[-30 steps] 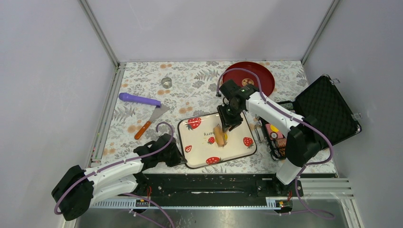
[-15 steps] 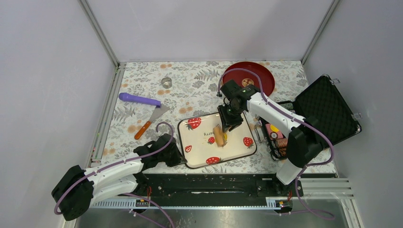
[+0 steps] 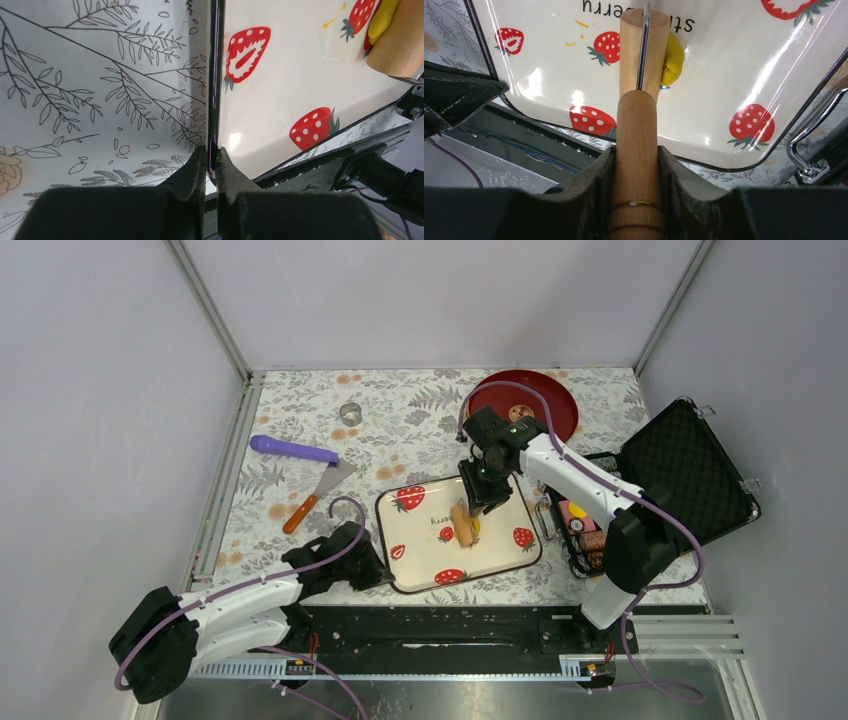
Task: Roll out the dumpling wrappers from the dough
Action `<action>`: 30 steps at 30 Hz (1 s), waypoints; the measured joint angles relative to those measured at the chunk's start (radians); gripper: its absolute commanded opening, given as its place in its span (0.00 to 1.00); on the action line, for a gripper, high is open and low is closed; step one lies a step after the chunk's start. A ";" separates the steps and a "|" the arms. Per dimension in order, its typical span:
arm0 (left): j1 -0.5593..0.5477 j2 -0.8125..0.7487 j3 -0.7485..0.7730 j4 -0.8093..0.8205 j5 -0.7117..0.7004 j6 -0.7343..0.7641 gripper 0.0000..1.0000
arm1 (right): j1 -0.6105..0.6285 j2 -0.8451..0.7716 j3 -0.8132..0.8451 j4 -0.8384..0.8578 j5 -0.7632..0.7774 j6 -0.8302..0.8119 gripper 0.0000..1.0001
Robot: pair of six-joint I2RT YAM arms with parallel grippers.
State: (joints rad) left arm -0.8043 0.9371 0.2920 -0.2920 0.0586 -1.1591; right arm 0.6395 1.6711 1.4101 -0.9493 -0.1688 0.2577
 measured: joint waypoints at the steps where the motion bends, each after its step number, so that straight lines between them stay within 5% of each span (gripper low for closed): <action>1: 0.000 0.000 0.000 0.002 -0.002 0.000 0.00 | 0.000 0.000 0.003 -0.005 0.001 0.000 0.00; 18: 0.000 0.000 -0.005 0.013 -0.008 -0.005 0.00 | 0.000 -0.105 0.098 -0.068 0.026 -0.009 0.00; 30: 0.000 0.000 -0.005 0.013 -0.010 -0.005 0.00 | -0.008 -0.038 0.129 -0.113 0.048 -0.041 0.00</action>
State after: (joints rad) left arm -0.8043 0.9375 0.2874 -0.2790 0.0483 -1.1637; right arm 0.6315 1.6329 1.5394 -1.0618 -0.1207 0.2165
